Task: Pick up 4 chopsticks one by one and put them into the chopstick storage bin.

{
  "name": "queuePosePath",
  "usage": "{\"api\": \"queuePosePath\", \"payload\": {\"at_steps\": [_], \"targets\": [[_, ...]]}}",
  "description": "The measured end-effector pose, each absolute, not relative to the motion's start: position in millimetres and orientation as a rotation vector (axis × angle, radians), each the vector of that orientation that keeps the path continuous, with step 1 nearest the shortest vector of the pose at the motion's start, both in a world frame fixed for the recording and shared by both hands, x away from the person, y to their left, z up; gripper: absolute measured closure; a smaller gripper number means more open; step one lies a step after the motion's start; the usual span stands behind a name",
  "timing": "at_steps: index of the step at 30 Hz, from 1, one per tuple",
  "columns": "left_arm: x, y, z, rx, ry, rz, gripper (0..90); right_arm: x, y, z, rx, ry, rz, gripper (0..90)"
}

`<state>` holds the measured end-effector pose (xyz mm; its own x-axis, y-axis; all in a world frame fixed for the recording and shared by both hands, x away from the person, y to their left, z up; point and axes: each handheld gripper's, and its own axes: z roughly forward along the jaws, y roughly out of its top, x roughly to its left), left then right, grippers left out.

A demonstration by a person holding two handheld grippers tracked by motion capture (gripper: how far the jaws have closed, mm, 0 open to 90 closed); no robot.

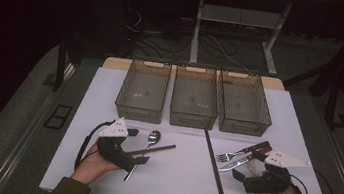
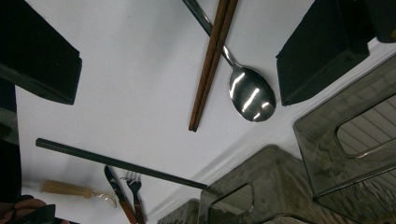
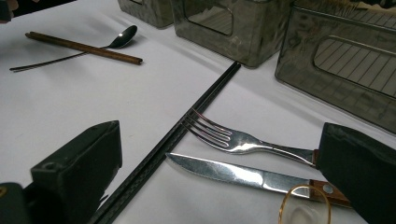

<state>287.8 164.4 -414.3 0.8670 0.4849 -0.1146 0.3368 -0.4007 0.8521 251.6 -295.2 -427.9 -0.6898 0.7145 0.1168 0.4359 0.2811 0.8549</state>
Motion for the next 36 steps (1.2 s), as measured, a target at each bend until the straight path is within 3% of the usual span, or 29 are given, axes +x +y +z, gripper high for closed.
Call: {"api": "queuePosePath", "payload": {"at_steps": [18,36], "targets": [[296,165,-413,2.03,0.59,0.176,3.3,255,-296,-429,1.052,2.278,1.375,0.5],[302,180,-409,2.031,0.587,0.183,20.2,254,-296,-428,1.044,2.275,1.387,0.5]]}}
